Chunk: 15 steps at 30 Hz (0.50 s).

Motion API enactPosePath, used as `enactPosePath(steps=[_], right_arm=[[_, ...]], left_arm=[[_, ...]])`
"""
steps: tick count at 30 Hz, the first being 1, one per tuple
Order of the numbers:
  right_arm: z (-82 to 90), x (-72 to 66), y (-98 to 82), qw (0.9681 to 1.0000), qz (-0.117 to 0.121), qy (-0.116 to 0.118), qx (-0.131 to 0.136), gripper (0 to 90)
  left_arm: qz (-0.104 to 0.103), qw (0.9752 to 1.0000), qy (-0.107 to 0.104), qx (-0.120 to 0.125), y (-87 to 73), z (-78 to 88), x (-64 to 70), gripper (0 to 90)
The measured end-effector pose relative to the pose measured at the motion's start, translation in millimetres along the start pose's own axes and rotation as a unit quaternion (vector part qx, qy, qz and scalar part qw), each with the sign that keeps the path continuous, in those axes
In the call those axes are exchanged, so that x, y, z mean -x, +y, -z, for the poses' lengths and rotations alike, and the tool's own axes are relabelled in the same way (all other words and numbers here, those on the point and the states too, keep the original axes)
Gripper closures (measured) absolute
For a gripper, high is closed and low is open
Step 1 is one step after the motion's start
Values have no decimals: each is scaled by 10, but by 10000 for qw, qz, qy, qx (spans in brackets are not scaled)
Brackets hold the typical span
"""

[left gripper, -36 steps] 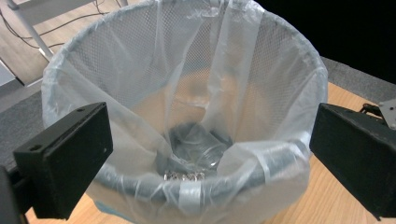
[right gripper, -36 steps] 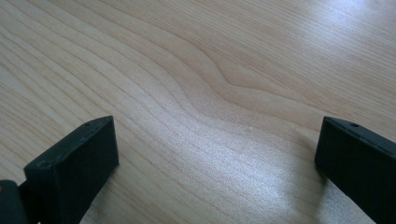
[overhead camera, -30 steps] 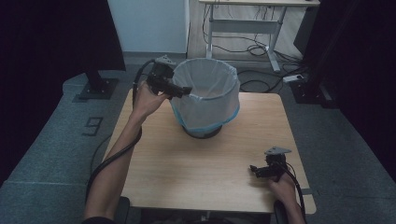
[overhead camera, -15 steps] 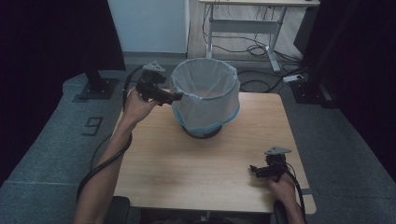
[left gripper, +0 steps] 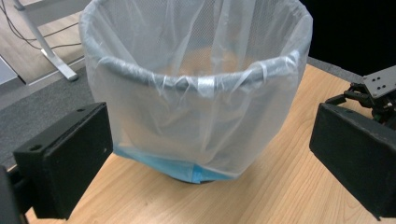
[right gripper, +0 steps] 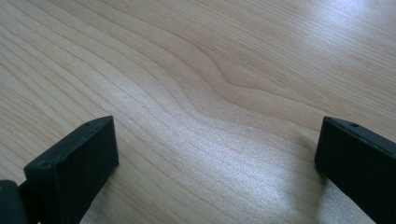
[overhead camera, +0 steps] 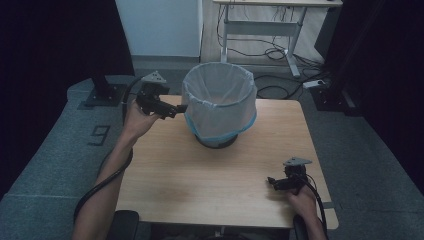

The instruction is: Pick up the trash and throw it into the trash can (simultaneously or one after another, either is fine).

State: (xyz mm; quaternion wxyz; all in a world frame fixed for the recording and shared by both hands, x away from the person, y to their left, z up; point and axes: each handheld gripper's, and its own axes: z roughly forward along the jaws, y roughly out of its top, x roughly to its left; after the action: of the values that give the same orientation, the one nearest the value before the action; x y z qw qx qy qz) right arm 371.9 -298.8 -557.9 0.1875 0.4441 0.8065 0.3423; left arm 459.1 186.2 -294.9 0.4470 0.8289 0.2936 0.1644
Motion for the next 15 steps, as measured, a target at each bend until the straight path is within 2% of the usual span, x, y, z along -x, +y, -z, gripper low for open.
enactPosePath(steps=[15], right_arm=[[0,0,0,10000,-2,-1,0,0]], left_arm=[[101,9999,125,43,-256,222,-85,0]])
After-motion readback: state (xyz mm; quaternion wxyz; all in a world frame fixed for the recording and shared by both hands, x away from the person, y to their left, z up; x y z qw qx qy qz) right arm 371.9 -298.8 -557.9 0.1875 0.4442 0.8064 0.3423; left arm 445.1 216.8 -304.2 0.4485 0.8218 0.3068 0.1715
